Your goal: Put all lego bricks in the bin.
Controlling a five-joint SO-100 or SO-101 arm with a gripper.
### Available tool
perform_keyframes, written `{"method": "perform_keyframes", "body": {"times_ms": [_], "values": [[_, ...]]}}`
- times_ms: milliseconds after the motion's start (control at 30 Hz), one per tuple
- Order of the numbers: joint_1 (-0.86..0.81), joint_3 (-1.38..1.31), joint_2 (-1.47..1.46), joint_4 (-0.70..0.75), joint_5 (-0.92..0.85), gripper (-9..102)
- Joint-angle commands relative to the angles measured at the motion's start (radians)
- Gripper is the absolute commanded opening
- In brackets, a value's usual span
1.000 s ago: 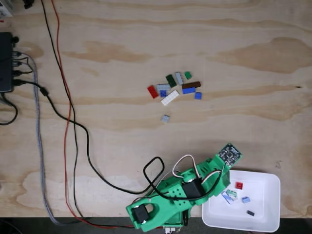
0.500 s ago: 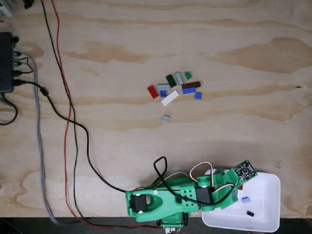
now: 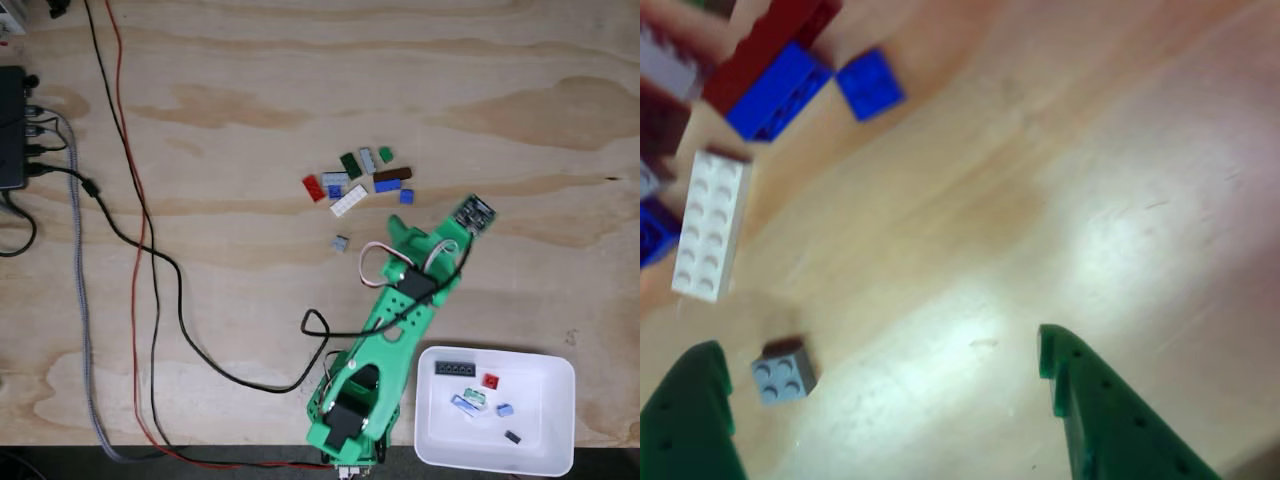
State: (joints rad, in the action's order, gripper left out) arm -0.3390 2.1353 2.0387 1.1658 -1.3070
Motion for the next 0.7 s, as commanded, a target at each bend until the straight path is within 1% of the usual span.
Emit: {"method": "perform_keyframes", "body": {"times_ms": [0, 67, 267, 433, 667], "values": [[0.175, -0.083, -0.201, -0.009, 0.046, 34], [0.207, -0.052, -0.244, -0.049, 0.049, 34], [0.304, -0.084, -0.350, -0.074, 0.089, 34], [0.360, -0.126, -0.413, -0.081, 0.123, 30], [0.377, -0.140, -0.446, -0.097, 0.127, 24]]}}
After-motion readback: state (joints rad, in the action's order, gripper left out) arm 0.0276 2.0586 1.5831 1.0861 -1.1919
